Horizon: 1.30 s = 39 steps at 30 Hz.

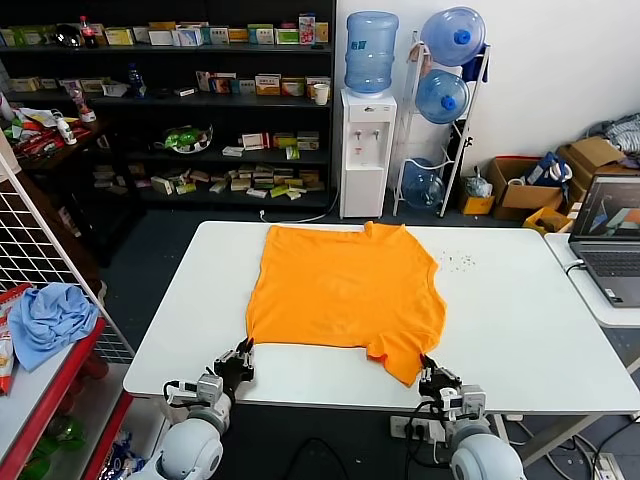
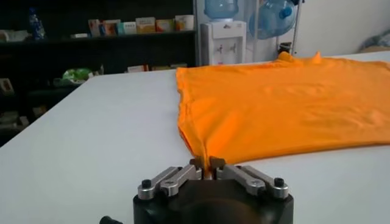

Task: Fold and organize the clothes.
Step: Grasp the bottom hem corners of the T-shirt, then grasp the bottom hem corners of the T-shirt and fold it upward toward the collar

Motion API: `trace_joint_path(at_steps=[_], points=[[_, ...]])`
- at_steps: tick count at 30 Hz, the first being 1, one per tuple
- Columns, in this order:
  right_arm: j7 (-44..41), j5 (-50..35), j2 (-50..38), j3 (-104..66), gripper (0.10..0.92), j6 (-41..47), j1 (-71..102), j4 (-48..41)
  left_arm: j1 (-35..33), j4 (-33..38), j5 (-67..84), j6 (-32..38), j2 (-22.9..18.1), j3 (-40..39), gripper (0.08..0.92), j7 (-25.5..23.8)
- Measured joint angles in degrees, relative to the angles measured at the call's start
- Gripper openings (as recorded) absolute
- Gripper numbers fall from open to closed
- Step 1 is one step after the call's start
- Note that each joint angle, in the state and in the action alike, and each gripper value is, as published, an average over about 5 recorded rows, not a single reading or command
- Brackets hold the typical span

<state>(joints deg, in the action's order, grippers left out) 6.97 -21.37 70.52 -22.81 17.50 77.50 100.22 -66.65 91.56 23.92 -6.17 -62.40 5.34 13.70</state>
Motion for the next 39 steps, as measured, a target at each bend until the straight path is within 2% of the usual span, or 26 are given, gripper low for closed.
trace_joint_path(at_steps=[13, 24, 31, 39], points=[[-0.2, 3.7, -2.4, -2.7, 0.125, -1.2, 7.0, 7.2, -4.4, 6.5, -1.3, 0.8, 2.4, 2.0, 0.103, 0.7], [-0.3, 9.2, -4.5, -4.4, 0.125, -3.3, 14.0, 13.0, -12.6, 14.0, -4.5, 2.7, 4.4, 4.2, 0.103, 1.1], [-0.9, 11.4, -6.0, -4.0, 0.125, -6.8, 11.6, 11.3, -13.3, 15.2, -7.6, 4.2, 3.2, 4.2, 0.103, 1.3], [-1.8, 11.5, -7.3, -2.6, 0.125, -10.4, 3.4, 4.6, -8.6, 11.0, -9.8, 5.9, 0.8, 3.5, 0.103, 1.3]])
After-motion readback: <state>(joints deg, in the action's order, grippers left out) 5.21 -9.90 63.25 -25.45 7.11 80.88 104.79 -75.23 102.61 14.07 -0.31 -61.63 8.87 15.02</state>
